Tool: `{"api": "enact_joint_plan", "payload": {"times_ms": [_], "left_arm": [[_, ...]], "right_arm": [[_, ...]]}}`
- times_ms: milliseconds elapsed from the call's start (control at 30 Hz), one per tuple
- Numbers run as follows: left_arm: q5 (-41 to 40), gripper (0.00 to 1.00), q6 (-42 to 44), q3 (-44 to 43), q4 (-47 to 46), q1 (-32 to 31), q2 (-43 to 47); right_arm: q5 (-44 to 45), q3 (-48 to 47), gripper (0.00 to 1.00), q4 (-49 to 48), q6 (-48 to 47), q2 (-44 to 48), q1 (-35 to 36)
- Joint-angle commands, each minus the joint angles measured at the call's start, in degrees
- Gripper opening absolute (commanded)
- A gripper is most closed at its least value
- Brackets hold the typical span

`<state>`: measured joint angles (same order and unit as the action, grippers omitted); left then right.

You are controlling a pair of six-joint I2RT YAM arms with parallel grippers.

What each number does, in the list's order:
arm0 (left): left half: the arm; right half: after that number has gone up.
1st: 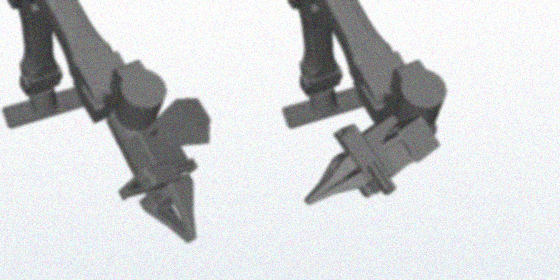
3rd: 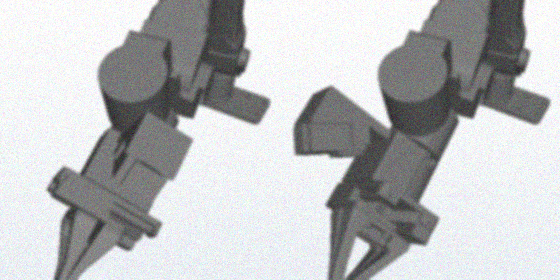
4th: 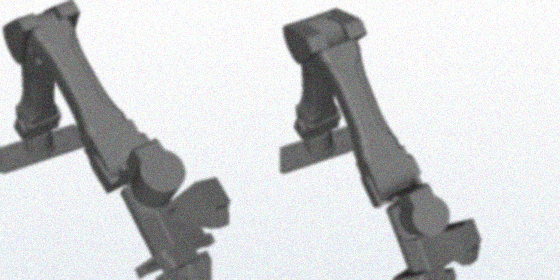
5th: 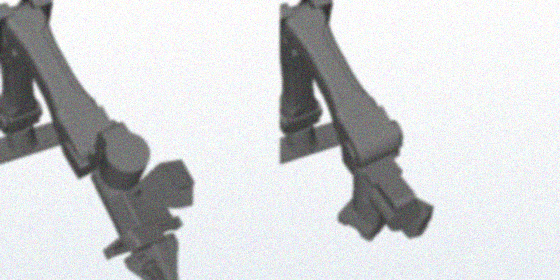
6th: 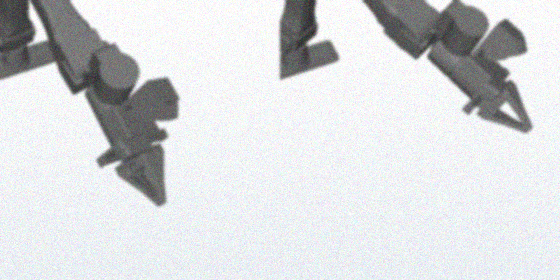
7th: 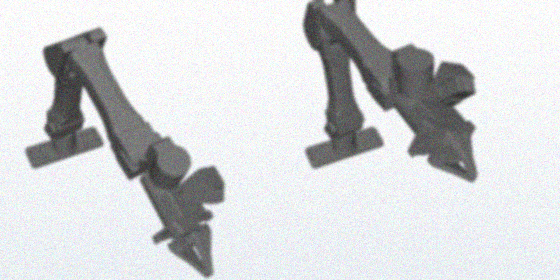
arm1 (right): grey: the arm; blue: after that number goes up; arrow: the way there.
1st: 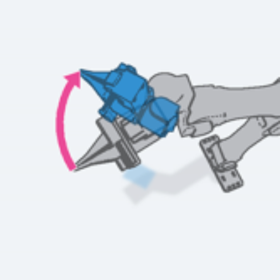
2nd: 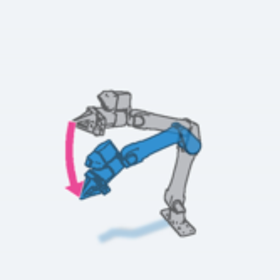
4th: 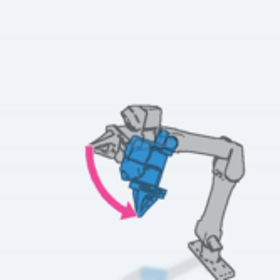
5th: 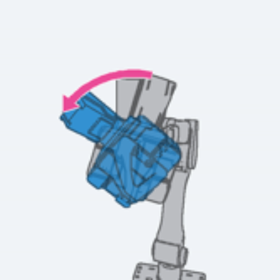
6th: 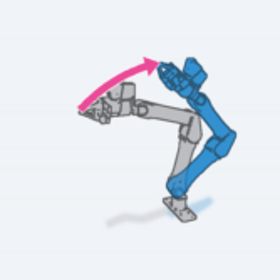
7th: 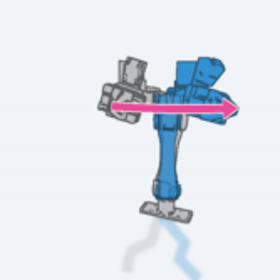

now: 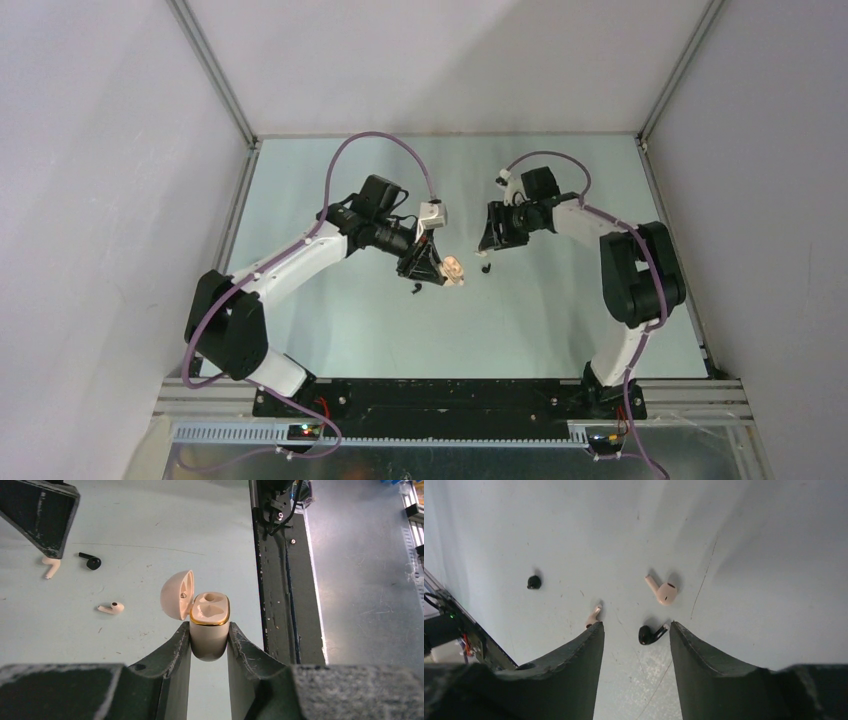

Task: Insert the wireless bluetooth earbuds into the charging case
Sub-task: Pick up the right earbud from the center of the board.

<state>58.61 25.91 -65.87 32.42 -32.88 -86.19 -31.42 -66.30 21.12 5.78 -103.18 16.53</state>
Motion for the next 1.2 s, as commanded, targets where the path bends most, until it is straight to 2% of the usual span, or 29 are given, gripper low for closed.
{"api": "enact_joint_plan", "payload": {"times_ms": [0,200,433,933,1167], "left_arm": [[-0.2,0.0,-0.3,-1.4,-1.7,-0.3,1.4],[-0.9,0.0,-0.3,-1.1,-1.9,-0.3,1.5],[-1.0,0.0,-0.3,-0.6,-2.5,-0.3,1.8],[-1.3,0.0,-0.3,-0.8,-2.6,-0.3,1.5],[-1.5,0.0,-0.3,-0.6,-2.6,-0.3,1.6]], "right_arm": [[1.6,-5.4,0.52,1.5,4.4,-3.3,-0.7],[1.1,-11.5,0.43,6.5,5.7,-10.4,-0.4],[6.0,-12.3,0.44,8.3,4.7,-11.8,-0.2],[2.1,-13.8,0.43,9.9,4.5,-14.9,0.6],[1.8,-14.0,0.39,10.6,4.3,-15.8,0.7]]}}
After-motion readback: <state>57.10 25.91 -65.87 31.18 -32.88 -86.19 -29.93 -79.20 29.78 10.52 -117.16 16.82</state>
